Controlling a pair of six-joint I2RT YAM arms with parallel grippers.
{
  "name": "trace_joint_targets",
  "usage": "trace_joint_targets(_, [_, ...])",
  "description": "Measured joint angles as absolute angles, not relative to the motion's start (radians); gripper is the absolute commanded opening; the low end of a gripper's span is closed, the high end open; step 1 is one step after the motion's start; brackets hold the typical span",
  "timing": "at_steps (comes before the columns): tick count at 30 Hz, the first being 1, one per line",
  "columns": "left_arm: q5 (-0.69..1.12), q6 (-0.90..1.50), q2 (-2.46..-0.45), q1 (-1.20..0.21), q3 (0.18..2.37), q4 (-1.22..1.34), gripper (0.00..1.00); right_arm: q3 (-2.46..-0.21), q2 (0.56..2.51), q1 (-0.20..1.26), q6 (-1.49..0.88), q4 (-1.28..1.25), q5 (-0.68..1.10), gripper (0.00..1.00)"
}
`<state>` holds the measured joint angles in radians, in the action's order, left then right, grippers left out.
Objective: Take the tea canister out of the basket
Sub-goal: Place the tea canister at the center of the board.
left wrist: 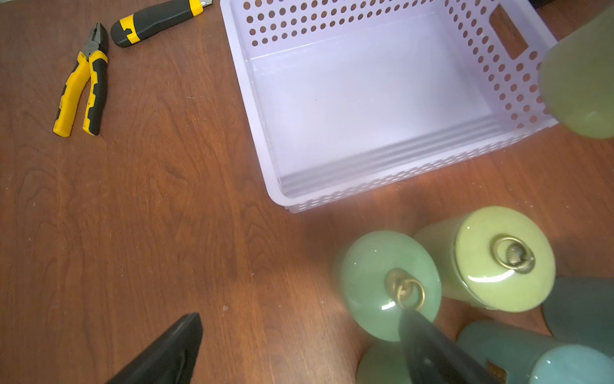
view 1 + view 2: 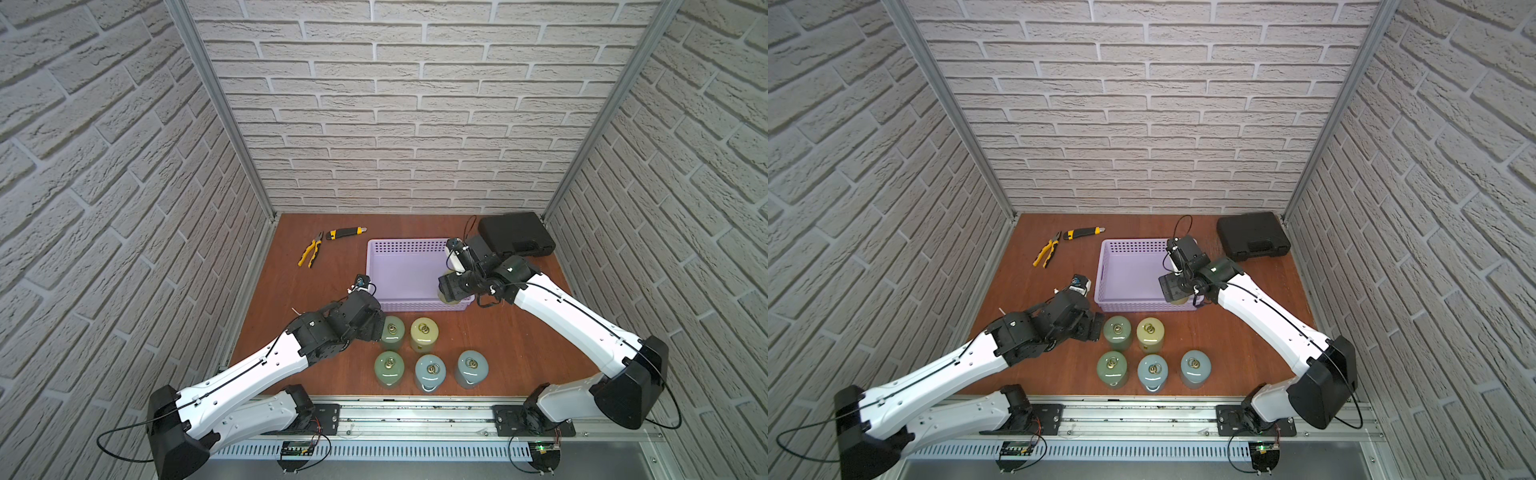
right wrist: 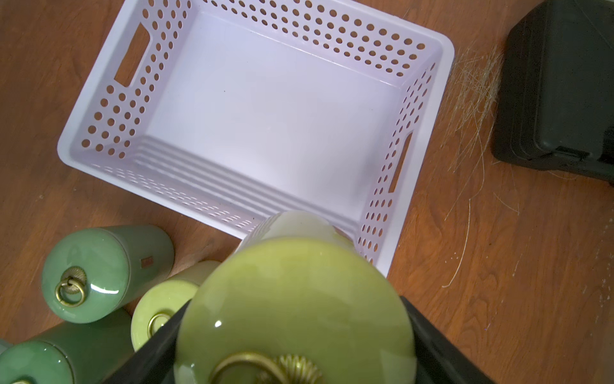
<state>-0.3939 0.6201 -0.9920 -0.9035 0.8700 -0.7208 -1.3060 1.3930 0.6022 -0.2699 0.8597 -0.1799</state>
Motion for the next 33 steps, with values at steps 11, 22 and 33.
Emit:
trace_joint_targets(11, [-0.391,0.585,-0.992,-0.904,0.860,-0.694,0.98,-1.179,1.294,0.680,-0.353,0.873,-0.219,0.45])
trace_joint_targets(22, [-0.392,0.553,-0.992,-0.904,0.860,-0.671,0.98,-1.097,1.248,0.711,-0.413,0.876,-0.242,0.45])
trace_joint_targets(33, [-0.394,0.542,-0.992,-0.904,0.860,-0.657,0.98,-0.965,1.230,0.718,-0.466,0.836,-0.247,0.45])
